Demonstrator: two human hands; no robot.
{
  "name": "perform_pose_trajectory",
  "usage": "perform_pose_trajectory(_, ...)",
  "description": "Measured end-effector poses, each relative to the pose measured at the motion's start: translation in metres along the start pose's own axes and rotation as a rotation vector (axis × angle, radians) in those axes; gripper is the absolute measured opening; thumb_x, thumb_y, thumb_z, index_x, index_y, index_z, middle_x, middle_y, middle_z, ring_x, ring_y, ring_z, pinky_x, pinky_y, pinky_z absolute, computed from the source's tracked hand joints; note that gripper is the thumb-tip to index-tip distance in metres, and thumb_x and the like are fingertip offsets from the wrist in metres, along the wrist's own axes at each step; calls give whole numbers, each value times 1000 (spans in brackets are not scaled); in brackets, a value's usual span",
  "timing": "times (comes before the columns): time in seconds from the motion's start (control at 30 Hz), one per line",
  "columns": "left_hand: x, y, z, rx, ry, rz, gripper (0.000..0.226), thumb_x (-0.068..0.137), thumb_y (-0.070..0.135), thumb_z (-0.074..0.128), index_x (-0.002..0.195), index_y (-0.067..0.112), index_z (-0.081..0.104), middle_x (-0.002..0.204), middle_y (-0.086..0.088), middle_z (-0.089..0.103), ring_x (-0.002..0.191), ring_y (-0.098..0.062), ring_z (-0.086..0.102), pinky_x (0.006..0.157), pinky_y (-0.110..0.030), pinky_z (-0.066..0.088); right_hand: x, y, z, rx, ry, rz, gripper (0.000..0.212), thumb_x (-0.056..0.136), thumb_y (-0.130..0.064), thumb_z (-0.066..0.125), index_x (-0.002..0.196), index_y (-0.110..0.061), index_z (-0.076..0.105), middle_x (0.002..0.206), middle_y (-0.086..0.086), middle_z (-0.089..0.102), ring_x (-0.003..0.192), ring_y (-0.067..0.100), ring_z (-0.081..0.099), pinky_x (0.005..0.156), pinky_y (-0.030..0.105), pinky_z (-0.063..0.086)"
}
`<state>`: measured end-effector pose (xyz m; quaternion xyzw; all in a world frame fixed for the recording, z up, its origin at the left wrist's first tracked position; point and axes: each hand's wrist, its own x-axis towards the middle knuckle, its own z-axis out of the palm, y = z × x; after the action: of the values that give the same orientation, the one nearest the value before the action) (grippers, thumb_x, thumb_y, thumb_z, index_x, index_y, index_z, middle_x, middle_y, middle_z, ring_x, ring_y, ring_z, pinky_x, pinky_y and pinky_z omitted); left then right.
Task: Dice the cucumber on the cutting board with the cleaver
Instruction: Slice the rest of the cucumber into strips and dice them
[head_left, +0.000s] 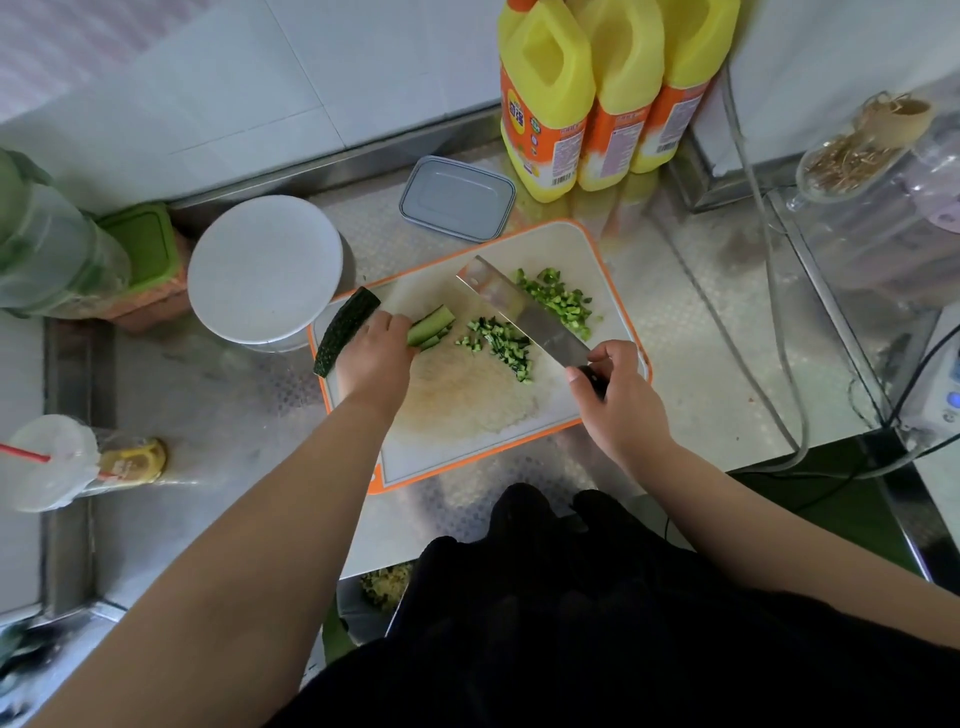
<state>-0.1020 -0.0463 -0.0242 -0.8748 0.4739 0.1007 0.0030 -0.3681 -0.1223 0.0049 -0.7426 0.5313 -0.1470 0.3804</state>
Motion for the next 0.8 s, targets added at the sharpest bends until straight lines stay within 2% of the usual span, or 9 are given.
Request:
perform_pose_trajectory(0.13, -11, -10, 10, 66, 97, 104, 33, 74, 7, 78, 105, 8, 66, 99, -12, 61, 84, -36, 57, 54, -35, 39, -1, 0, -1, 2, -20, 18, 31, 93, -32, 56, 113, -12, 44, 82, -7, 59, 68, 17, 55, 64, 33, 46)
perform_pose_trajectory(0.27, -18, -6, 10, 21, 92, 44, 36, 81, 22, 73, 113, 8, 63, 110, -12, 59, 98, -37, 55, 72, -45, 48, -2, 2, 1, -10, -18, 10, 31, 93, -31, 56, 113, -12, 44, 80, -7, 59, 67, 16, 54, 62, 32, 45)
perform_pose_trajectory(0.63, -19, -1, 13, 12, 199, 53, 26, 79, 8, 72, 103, 7, 63, 100, -13, 60, 91, -35, 56, 75, -42, 46, -1, 7, 3, -19, -32, -5, 31, 93, -32, 56, 114, -12, 44, 83, -8, 59, 65, 14, 53, 59, 27, 38)
perform_pose_trajectory(0.73, -21, 0, 14, 32, 221, 88, 30, 70, 0, 76, 97, 6, 64, 93, -13, 60, 81, -35, 57, 65, -38, 47, -1, 6, 3, -24, -29, -8, 31, 93, -32, 56, 114, -12, 44, 81, -8, 59, 63, 13, 52, 58, 26, 38)
perform_pose_trajectory(0.8, -23, 0, 15, 79, 235, 111, 34, 63, -4, 78, 93, 7, 65, 88, -11, 60, 72, -33, 57, 54, -32, 40, -1, 7, 4, -29, -28, -13, 31, 93, -32, 56, 114, -11, 44, 78, -10, 58, 59, 10, 51, 57, 26, 39)
